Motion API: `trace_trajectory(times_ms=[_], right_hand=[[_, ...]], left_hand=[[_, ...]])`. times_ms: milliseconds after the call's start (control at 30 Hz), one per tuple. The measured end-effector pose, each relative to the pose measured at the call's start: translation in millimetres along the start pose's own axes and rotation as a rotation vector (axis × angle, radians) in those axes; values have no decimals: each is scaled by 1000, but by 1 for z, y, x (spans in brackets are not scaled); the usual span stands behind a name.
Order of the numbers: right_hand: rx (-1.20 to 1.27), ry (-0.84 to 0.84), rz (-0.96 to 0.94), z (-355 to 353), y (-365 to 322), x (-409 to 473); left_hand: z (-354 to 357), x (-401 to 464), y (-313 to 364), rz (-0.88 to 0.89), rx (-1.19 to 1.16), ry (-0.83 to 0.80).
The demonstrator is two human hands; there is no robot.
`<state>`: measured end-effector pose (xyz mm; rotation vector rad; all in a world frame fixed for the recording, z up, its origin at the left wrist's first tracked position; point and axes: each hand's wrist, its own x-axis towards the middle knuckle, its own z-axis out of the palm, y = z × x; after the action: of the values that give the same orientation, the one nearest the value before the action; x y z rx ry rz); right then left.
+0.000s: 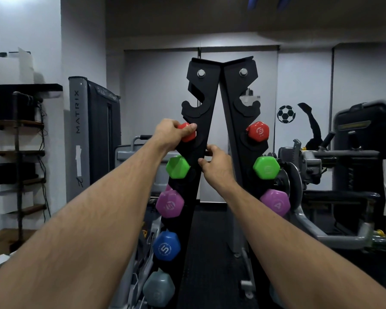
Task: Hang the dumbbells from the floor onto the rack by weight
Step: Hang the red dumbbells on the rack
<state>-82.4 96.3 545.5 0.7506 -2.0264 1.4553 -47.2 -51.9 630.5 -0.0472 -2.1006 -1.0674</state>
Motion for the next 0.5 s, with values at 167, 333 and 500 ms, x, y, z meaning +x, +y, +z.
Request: trace_trajectory(times_ms=[167,333,500], right_hand=[[-3,3,2,1,1,0],[-10,-2,2,2,2,0],[-4,-5,22,3,1,-1]], left_hand=[[-4,-2,1,45,71,-11],[-4,-4,-7,93,13,-23],[-7,-1,-7,84,24,-56]])
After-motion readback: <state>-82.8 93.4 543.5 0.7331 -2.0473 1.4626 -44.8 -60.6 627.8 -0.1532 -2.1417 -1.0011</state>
